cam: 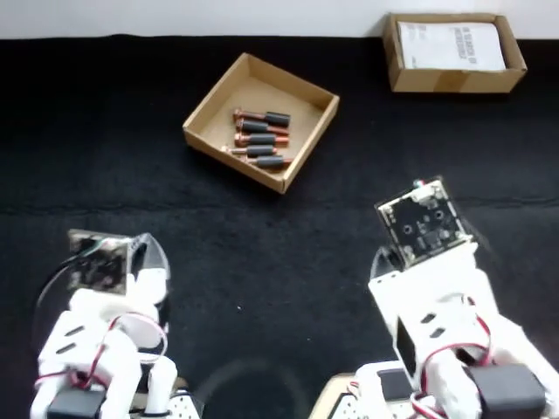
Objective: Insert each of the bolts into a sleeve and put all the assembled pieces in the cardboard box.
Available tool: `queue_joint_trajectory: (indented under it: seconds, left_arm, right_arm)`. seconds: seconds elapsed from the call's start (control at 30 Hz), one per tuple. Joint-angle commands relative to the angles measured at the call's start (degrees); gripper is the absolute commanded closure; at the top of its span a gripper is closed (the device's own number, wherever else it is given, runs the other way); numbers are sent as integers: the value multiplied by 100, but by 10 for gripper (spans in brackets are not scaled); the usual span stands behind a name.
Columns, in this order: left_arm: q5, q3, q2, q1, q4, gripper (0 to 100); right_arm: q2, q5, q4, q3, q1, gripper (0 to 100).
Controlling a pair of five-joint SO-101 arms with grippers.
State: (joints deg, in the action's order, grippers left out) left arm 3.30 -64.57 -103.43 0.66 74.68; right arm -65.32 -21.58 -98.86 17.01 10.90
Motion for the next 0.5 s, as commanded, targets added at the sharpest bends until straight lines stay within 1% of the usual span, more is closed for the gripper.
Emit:
queue_joint_trajectory:
  seconds: [0.0, 0.17, 0.3, 0.37, 0.4, 0.47]
  left_arm:
    - [-18, -664, -4, 154, -123, 992]
    - [-44, -1516, -4, 119, -580, 992]
    - [-44, -2255, -4, 119, -1292, 992]
    - [-44, -2607, -4, 119, -1688, 992]
    - [-44, -2774, -4, 119, -1855, 992]
    - [-44, -3046, -4, 119, -2057, 992]
  right_arm:
    - [-470, 70, 620, 1657, -567, 991]
    - [-1174, 70, 1736, 4075, -919, 991]
    - [-1684, 70, 2457, 6009, -927, 991]
    - [-1947, 70, 2747, 6659, -927, 991]
    - [-2044, 185, 2862, 6730, -927, 991]
    - [-2264, 712, 2914, 6844, -919, 991]
